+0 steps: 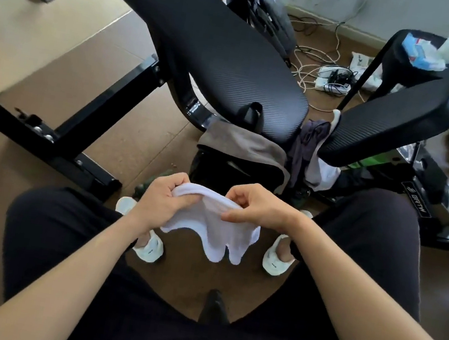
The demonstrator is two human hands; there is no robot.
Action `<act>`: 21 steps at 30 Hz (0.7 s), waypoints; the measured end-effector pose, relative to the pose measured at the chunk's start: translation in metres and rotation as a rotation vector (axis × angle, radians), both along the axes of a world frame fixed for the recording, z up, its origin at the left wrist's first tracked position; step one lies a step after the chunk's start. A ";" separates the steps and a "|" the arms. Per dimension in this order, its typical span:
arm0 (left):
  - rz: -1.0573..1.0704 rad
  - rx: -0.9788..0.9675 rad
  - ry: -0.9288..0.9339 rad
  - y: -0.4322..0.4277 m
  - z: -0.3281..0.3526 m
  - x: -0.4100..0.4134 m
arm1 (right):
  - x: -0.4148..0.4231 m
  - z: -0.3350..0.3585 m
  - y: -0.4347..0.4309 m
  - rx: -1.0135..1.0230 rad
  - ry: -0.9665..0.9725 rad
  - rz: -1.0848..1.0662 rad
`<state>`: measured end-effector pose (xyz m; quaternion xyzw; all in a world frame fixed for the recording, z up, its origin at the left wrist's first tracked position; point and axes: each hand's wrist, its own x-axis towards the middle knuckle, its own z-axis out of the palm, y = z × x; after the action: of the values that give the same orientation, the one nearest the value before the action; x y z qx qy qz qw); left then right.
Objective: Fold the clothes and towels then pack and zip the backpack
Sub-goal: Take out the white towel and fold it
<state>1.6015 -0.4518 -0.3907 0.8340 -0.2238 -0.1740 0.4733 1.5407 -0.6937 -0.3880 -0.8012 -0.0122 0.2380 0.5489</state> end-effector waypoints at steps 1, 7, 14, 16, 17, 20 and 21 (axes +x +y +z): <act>0.079 -0.018 0.007 0.004 -0.004 -0.003 | 0.000 -0.006 -0.001 -0.038 0.019 0.029; 0.469 -0.243 0.063 0.029 -0.006 0.009 | -0.004 -0.036 -0.010 -0.223 0.152 0.119; 0.849 -0.398 0.086 0.062 -0.004 0.034 | -0.005 -0.078 -0.022 -0.378 0.289 0.081; 0.941 -0.404 0.067 0.070 -0.002 0.041 | -0.008 -0.085 -0.026 -0.412 0.332 0.051; 0.964 -0.385 0.070 0.074 -0.003 0.044 | -0.008 -0.086 -0.028 -0.410 0.318 0.018; 0.925 -0.208 0.212 0.083 -0.013 0.052 | -0.003 -0.081 -0.028 -0.340 0.224 -0.182; 0.891 -0.141 0.275 0.085 -0.018 0.053 | -0.001 -0.075 -0.028 -0.293 0.200 -0.267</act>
<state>1.6550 -0.3673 -0.4090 0.7838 0.2096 -0.0471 0.5827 1.5399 -0.7212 -0.4634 -0.8392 0.1834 0.2406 0.4519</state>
